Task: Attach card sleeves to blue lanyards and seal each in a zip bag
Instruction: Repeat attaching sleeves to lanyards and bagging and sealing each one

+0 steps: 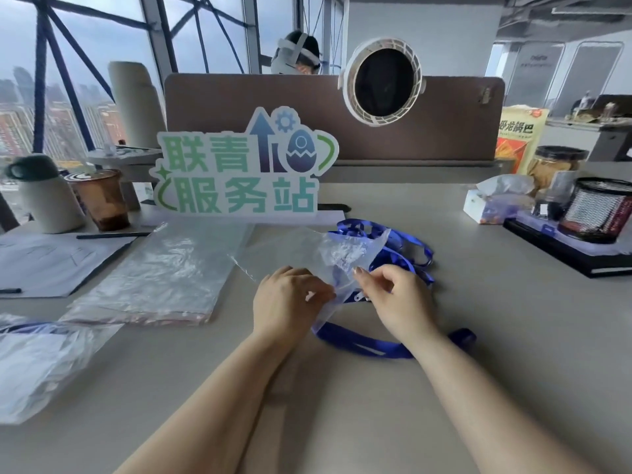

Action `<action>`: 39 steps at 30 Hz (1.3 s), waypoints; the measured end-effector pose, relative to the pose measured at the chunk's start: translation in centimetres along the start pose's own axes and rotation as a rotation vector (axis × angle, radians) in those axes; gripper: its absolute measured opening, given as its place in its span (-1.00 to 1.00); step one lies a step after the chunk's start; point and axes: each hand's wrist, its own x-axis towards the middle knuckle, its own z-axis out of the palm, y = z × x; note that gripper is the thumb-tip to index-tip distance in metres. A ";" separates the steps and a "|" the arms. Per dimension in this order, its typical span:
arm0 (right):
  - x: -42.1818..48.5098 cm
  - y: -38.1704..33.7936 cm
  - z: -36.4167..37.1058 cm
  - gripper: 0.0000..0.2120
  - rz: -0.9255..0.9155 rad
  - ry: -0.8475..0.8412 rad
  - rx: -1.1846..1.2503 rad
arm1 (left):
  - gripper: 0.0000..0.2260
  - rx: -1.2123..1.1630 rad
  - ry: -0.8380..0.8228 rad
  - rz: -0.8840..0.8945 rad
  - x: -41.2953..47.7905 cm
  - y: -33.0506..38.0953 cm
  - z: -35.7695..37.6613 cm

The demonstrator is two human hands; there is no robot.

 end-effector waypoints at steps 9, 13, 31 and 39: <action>-0.1 0.2 -0.4 -0.77 0.117 -0.029 0.113 | -0.93 0.034 0.024 0.077 -0.5 0.7 -0.2; -0.1 -0.1 -0.4 -0.78 0.162 -0.040 0.230 | -0.77 -0.030 -0.009 0.022 -0.7 0.8 -0.2; -0.6 -0.6 -0.1 -0.80 -0.013 -0.110 0.283 | -0.83 -0.534 -0.154 -0.304 -0.6 3.0 -1.3; -0.8 -0.9 -0.1 -0.87 -0.072 -0.187 0.307 | -0.88 -0.519 -0.183 -0.279 -0.7 2.9 -1.2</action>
